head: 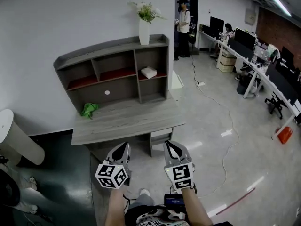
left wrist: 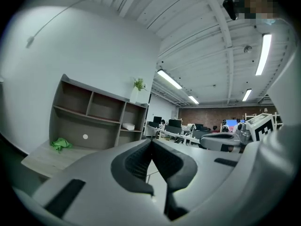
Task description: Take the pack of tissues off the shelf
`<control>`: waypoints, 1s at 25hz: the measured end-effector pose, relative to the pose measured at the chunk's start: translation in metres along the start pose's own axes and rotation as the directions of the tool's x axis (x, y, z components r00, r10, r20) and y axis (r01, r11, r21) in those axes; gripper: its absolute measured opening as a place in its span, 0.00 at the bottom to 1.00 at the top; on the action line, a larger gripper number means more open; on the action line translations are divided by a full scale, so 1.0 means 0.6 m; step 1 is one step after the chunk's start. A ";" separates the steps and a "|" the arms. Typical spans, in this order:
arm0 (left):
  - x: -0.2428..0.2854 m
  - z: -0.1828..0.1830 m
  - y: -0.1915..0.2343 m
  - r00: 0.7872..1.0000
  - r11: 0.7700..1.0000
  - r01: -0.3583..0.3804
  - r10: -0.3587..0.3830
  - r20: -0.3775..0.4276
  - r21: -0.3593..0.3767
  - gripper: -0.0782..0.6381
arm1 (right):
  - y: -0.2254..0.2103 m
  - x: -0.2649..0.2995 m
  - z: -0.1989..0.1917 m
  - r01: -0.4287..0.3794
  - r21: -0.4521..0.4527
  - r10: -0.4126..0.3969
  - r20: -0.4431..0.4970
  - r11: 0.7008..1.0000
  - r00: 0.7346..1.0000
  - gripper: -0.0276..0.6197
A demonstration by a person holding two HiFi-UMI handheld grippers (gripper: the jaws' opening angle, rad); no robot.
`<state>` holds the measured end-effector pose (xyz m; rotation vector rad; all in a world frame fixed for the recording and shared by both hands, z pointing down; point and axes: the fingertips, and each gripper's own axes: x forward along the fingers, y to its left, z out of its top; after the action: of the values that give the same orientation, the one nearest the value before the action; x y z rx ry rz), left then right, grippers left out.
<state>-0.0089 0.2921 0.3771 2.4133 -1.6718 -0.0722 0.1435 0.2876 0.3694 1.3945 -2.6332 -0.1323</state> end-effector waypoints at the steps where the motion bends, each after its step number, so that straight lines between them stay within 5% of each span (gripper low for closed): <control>1: 0.004 -0.002 -0.001 1.000 1.000 0.003 -0.003 -0.002 0.002 0.12 | 0.001 0.001 -0.004 -0.008 0.002 0.008 -0.010 1.000 1.000 0.05; 6: 0.036 -0.010 0.017 1.000 1.000 -0.011 0.011 0.006 0.009 0.12 | 0.008 0.025 -0.025 -0.074 0.037 0.076 -0.057 0.997 0.995 0.05; 20: 0.311 -0.003 0.196 0.997 0.999 0.035 -0.036 -0.063 -0.017 0.12 | -0.152 0.312 -0.088 0.112 0.102 -0.098 -0.128 0.989 0.987 0.05; 25: 0.426 0.025 0.277 0.994 0.997 0.064 -0.067 -0.083 -0.038 0.12 | -0.183 0.437 -0.069 0.084 0.169 -0.069 -0.094 0.982 0.993 0.05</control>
<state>-0.0732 -0.0043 0.4142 2.4099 -1.5422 -0.0091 0.0953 0.0089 0.4193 1.5181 -2.5720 0.1490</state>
